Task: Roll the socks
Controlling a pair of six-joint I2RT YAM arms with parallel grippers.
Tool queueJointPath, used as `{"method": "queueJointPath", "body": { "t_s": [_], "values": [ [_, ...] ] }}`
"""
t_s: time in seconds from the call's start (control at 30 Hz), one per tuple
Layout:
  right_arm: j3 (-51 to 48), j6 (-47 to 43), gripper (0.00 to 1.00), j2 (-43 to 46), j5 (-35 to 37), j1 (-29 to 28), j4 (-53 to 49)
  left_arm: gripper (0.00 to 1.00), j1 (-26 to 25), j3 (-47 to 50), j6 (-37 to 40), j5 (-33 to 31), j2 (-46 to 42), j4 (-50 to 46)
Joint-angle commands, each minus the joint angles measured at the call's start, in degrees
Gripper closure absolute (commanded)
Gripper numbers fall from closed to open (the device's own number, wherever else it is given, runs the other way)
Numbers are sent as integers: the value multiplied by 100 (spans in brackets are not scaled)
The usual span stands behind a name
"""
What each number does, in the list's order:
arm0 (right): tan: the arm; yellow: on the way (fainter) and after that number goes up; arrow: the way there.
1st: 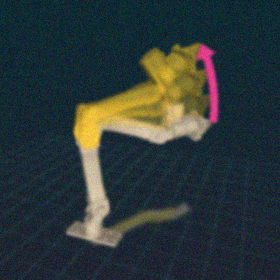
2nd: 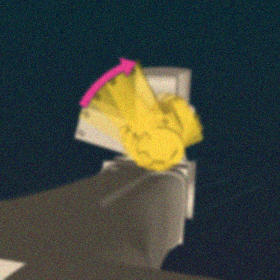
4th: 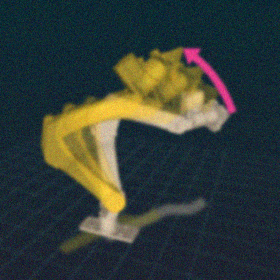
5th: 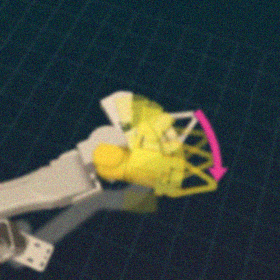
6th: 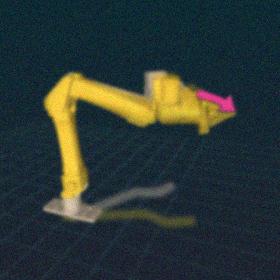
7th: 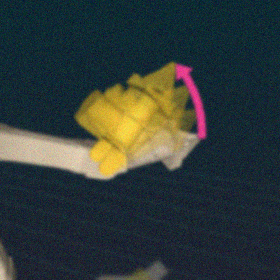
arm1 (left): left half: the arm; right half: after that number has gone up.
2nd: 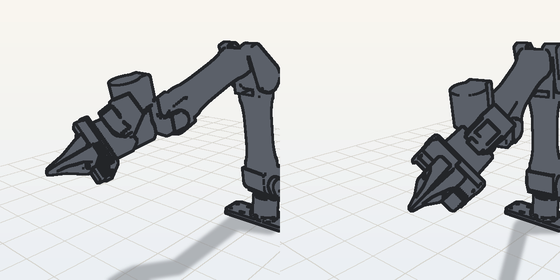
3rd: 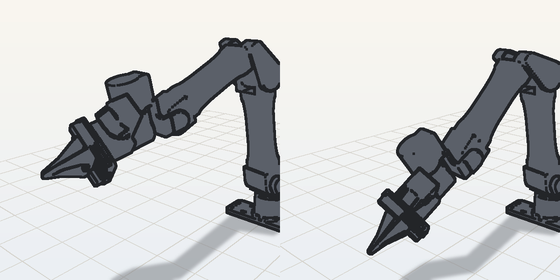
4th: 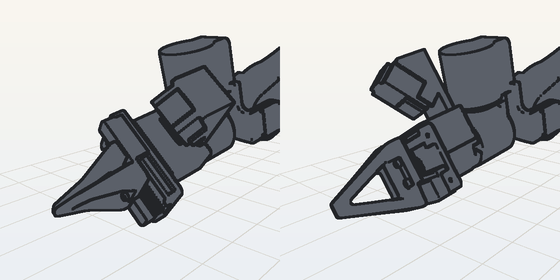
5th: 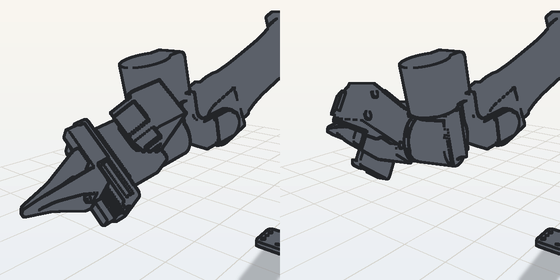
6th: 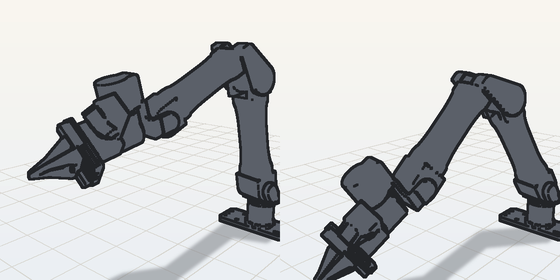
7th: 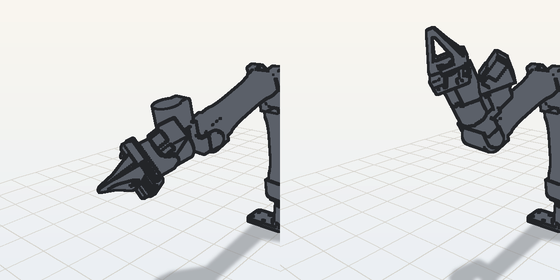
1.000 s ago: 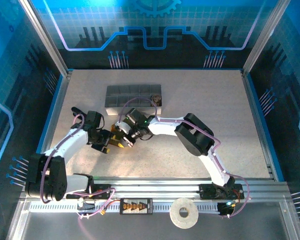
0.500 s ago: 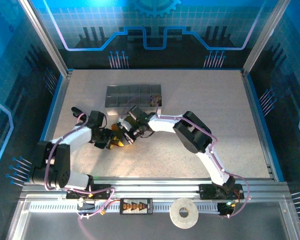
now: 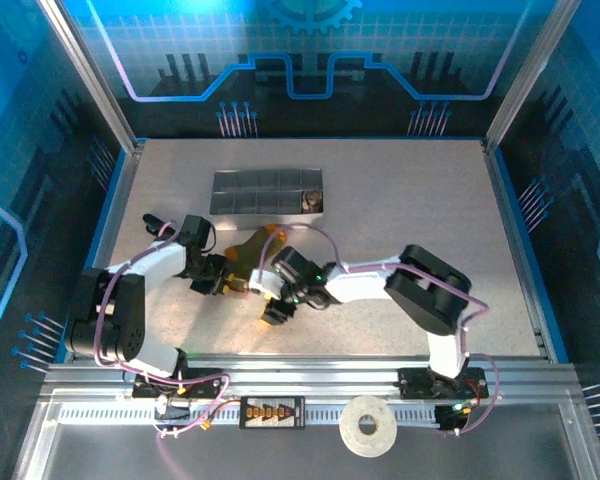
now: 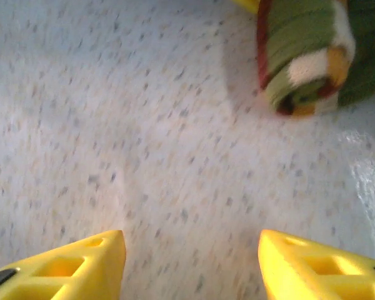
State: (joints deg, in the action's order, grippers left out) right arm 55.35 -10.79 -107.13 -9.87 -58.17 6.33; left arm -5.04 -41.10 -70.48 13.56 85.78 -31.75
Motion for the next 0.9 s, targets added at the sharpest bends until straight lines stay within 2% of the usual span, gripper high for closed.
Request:
{"method": "queueJointPath", "body": {
  "t_s": [0.0, 0.13, 0.37, 0.5, 0.77, 0.87],
  "values": [
    [-240, -1554, 38, 311, 1634, -299, 1365, 81, -67, 405, 78, -304, 291, -1586],
    [-16, -2389, 37, 125, 1909, -538, 1482, 81, -67, 314, 196, -345, 308, -1804],
    [887, -2891, 40, -710, 2079, -814, 1187, 81, -66, 237, 222, -450, 402, -1850],
    [1160, -2832, 47, -953, 1858, -871, 826, 82, -67, 108, 260, -494, 489, -1870],
    [1355, -2297, 60, -1423, 2511, -776, 477, 83, -66, -69, 367, -491, 537, -1925],
    [1565, -2103, 68, -1567, 2547, -692, 210, 83, -61, -102, 425, -491, 521, -1958]
  ]
}}
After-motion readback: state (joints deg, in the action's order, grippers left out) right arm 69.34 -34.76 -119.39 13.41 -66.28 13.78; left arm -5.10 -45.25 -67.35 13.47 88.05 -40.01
